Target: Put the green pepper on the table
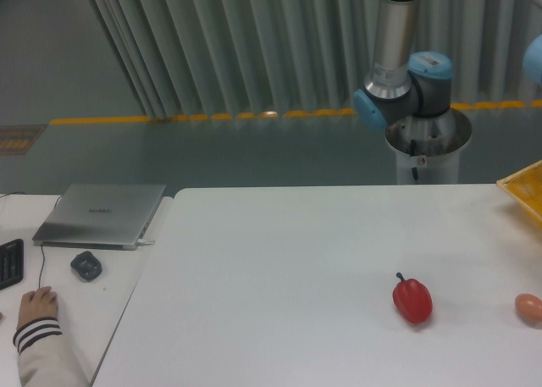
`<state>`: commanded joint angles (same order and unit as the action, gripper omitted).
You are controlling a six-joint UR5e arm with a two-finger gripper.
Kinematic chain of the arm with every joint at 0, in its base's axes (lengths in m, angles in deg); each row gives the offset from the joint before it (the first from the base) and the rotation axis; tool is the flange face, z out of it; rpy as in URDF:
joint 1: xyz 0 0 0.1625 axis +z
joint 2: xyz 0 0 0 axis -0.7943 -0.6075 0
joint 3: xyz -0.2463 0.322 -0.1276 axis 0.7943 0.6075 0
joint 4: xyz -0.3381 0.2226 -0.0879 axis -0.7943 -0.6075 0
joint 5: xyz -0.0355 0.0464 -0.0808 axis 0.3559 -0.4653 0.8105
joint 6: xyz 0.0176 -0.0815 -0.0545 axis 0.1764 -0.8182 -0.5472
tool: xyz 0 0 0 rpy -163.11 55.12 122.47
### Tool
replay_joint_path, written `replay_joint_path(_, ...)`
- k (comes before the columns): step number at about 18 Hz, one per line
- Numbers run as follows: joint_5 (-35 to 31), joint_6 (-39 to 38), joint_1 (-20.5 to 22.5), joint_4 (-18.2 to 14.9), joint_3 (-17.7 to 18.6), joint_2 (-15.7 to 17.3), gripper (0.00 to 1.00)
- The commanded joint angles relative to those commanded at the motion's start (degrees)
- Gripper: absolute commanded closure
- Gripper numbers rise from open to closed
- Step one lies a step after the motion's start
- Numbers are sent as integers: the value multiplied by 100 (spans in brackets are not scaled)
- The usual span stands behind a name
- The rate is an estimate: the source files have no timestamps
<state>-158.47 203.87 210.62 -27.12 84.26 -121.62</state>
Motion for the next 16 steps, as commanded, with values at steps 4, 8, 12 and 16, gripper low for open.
replay_joint_path(4, 35, -35, 17, -9, -61, 9, 0)
replay_joint_path(8, 70, 18, 96, 9, -9, 9, 0)
replay_joint_path(12, 97, -61, 290, 35, 26, 79, 0)
replay_joint_path(16, 106, 26, 553, 166, 202, 211, 0)
